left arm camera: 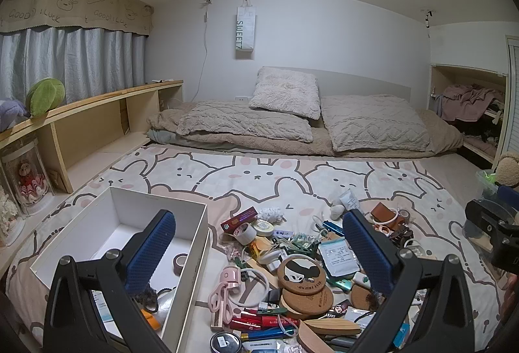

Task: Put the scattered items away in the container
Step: 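Move both tools toward the pile of scattered items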

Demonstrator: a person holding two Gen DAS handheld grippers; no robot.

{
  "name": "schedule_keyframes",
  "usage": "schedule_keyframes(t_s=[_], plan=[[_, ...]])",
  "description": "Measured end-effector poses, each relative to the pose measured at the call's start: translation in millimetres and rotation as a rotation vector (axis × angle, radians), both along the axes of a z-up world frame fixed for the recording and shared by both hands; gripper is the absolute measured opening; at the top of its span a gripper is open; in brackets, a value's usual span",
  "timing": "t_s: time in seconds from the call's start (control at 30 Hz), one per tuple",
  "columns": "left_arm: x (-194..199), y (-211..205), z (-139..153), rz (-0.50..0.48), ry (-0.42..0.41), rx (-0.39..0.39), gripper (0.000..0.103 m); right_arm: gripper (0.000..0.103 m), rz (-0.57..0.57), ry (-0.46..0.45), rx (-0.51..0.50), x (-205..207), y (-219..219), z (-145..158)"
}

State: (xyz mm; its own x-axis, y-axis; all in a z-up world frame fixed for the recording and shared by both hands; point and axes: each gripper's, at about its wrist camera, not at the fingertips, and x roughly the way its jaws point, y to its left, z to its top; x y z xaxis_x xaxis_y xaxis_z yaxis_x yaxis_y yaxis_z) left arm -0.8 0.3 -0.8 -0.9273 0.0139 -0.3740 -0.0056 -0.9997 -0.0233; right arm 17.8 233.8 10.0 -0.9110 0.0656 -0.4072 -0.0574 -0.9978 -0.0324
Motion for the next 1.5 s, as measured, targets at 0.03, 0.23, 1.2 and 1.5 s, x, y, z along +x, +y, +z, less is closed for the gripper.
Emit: schedule_keyframes(t_s=[0.03, 0.23, 1.2, 1.5], plan=[[0, 0, 0, 0.0, 0.001, 0.0, 0.103, 0.103, 0.0, 0.0, 0.001, 0, -2, 0], [0, 0, 0, 0.001, 0.001, 0.001, 0.103, 0.103, -0.001, 0.001, -0.001, 0, -4, 0], [-24, -15, -22, 0.02, 0.004, 0.003, 0.103, 0.103, -0.152, -0.026, -0.086, -22, 64, -26], [-47, -1, -40, -0.061, -0.061, 0.02, 0.103, 0.103, -0.107, -0.055, -0.076, -45, 69, -45]])
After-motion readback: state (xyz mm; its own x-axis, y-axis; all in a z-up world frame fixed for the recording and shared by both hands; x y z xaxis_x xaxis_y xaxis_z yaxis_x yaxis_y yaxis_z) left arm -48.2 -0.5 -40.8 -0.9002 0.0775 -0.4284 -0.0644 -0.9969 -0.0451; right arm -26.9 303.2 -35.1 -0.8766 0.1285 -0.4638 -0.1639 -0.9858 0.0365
